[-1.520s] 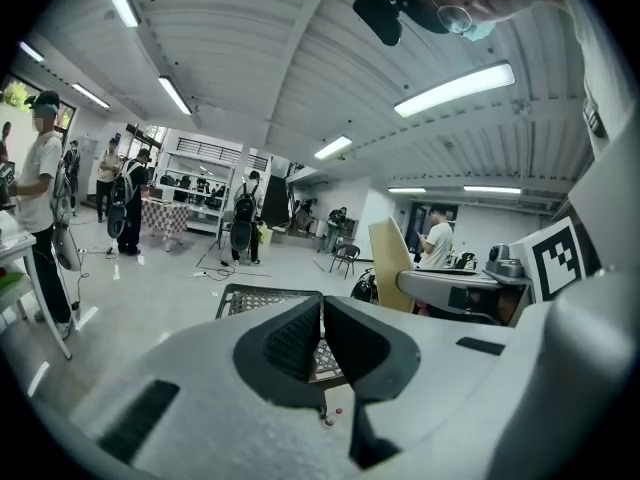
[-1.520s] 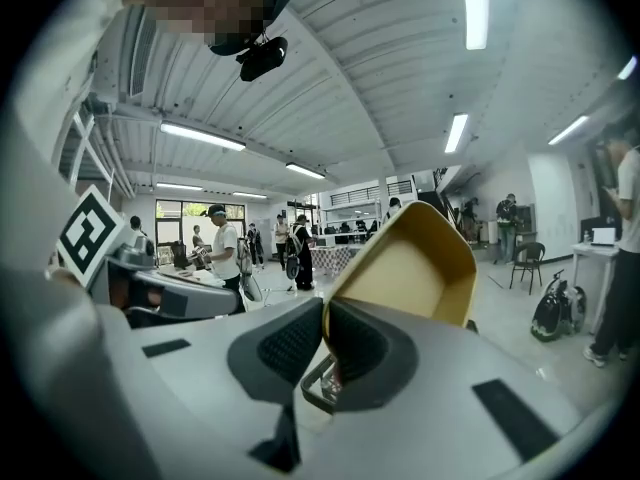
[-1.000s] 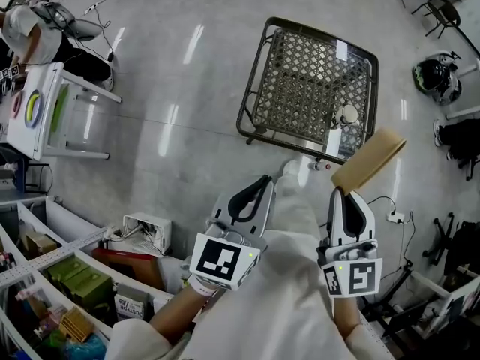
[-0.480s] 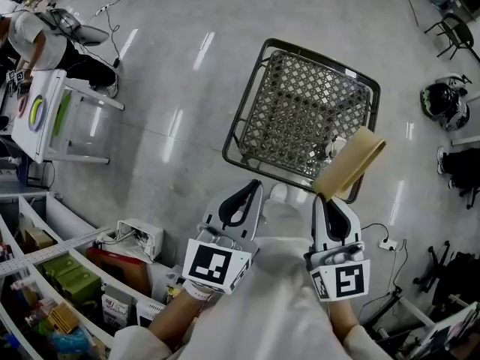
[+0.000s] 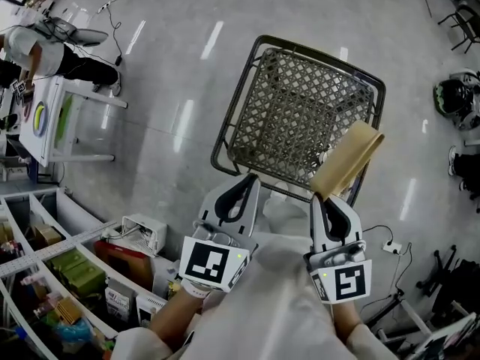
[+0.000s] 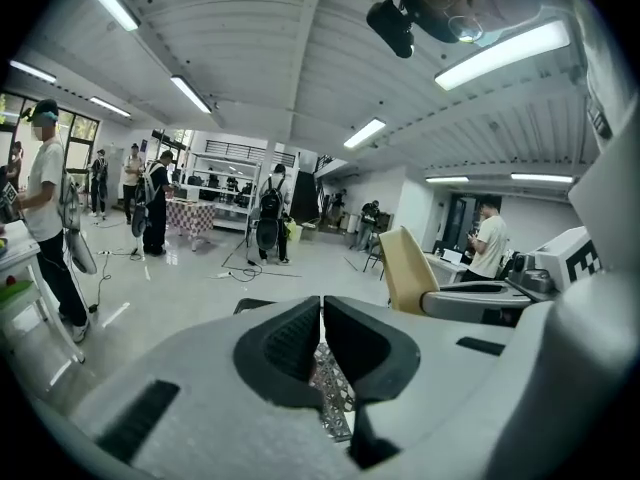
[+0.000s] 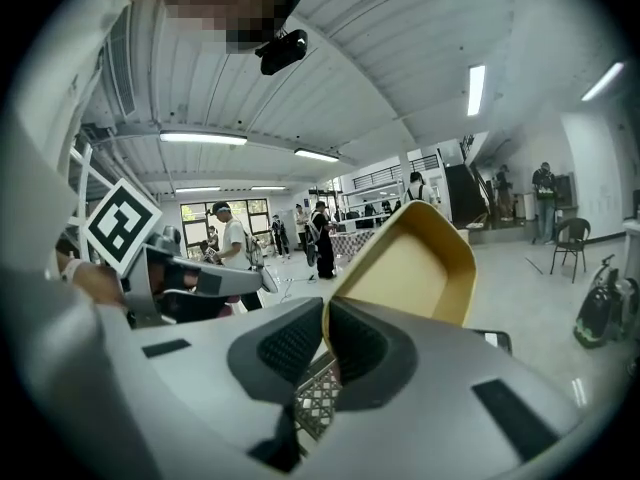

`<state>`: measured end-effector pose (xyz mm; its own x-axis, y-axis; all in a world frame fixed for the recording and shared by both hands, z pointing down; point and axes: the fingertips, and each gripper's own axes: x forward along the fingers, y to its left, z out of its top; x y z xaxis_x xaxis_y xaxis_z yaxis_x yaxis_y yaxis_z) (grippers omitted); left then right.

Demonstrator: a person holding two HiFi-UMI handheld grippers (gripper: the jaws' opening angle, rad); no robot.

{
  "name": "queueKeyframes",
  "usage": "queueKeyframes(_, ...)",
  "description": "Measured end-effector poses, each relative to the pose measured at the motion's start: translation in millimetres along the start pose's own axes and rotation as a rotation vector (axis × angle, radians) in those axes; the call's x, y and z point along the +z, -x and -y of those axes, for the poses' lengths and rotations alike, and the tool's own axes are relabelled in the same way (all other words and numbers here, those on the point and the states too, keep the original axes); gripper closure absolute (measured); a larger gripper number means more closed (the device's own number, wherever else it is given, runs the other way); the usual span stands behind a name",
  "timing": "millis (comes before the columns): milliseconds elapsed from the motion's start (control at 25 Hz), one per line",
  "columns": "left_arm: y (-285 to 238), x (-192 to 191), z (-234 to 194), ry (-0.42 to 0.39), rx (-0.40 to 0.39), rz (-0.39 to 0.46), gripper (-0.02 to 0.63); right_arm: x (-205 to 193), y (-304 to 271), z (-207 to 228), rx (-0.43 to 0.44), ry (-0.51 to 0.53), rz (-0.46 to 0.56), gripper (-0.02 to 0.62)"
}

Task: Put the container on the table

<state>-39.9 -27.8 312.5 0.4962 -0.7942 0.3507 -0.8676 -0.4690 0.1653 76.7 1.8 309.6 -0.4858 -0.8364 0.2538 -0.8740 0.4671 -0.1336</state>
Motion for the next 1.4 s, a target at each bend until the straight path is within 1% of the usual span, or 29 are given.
queueKeyframes(120,-8,-1,7,0.008,0.008,-0.023,0.574,-3,-2,8,0.011,-0.005,-0.001,0.561)
queueKeyframes(280,-10,-9,4,-0.027,0.014,-0.027,0.574,-10,-10,12,0.017,-0.012,-0.007,0.561)
queueKeyframes(400,-15,-7,3,-0.011,0.007,-0.030,0.574,-11,-19,12,0.018,0.001,-0.013,0.561)
queueKeyframes(520,-19,-10,1,-0.043,-0.008,-0.024,0.574,-15,-25,13,0.019,0.001,-0.021,0.561)
queueKeyframes(600,-20,-16,1,-0.050,-0.013,-0.033,0.574,-21,-29,14,0.017,0.002,-0.033,0.561)
queueKeyframes(720,-25,-23,-2,-0.042,-0.016,-0.036,0.574,-32,-38,17,0.015,0.009,-0.054,0.561)
queueKeyframes(800,-27,-23,-2,-0.014,-0.014,-0.037,0.574,-40,-45,19,0.024,0.010,-0.070,0.561)
queueKeyframes(960,-27,-24,-7,0.015,-0.011,-0.035,0.574,-62,-61,18,0.045,0.029,-0.113,0.561)
queueKeyframes(1160,-26,-35,-14,0.051,0.002,-0.051,0.574,-108,-83,23,0.048,0.081,-0.214,0.561)
queueKeyframes(1400,-31,-54,-18,0.048,-0.016,-0.087,0.574,-144,-112,29,0.061,0.125,-0.296,0.561)
